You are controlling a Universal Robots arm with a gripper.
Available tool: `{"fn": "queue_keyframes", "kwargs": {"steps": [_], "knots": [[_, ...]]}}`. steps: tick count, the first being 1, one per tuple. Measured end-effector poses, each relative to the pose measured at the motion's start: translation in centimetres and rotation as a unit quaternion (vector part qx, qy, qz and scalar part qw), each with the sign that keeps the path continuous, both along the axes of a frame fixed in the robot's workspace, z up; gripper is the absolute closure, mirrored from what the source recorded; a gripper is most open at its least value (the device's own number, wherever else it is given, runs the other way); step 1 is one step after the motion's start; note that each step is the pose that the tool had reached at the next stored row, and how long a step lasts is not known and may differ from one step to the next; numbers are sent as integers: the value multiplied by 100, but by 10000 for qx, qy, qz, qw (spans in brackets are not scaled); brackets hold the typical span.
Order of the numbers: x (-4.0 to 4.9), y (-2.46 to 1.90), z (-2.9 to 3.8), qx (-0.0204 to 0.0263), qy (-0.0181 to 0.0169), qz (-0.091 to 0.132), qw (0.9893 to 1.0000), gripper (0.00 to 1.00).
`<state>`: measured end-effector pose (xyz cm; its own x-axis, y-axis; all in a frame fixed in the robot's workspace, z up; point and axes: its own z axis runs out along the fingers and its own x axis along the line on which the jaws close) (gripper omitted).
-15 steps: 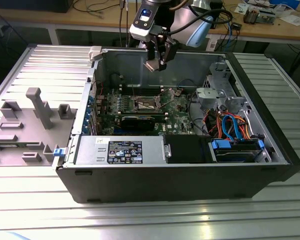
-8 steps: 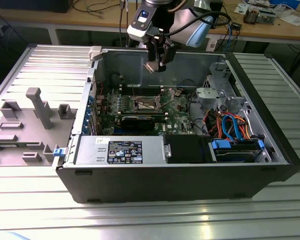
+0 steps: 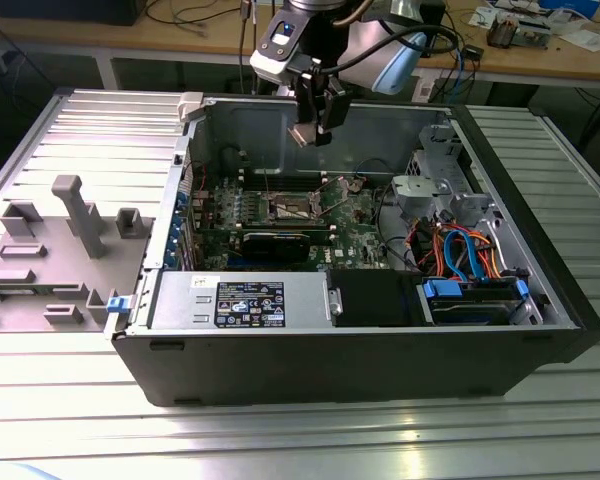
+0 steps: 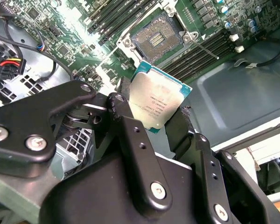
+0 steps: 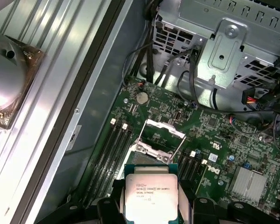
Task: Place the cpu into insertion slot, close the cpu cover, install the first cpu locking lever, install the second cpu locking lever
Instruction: 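Place the cpu into insertion slot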
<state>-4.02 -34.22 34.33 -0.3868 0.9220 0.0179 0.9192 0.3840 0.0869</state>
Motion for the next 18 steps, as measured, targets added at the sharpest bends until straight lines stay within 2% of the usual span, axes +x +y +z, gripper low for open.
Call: {"fn": "queue_keyframes", "kwargs": {"steps": [18], "knots": [[0, 0, -39, -2, 0, -7, 10000, 46]]}}
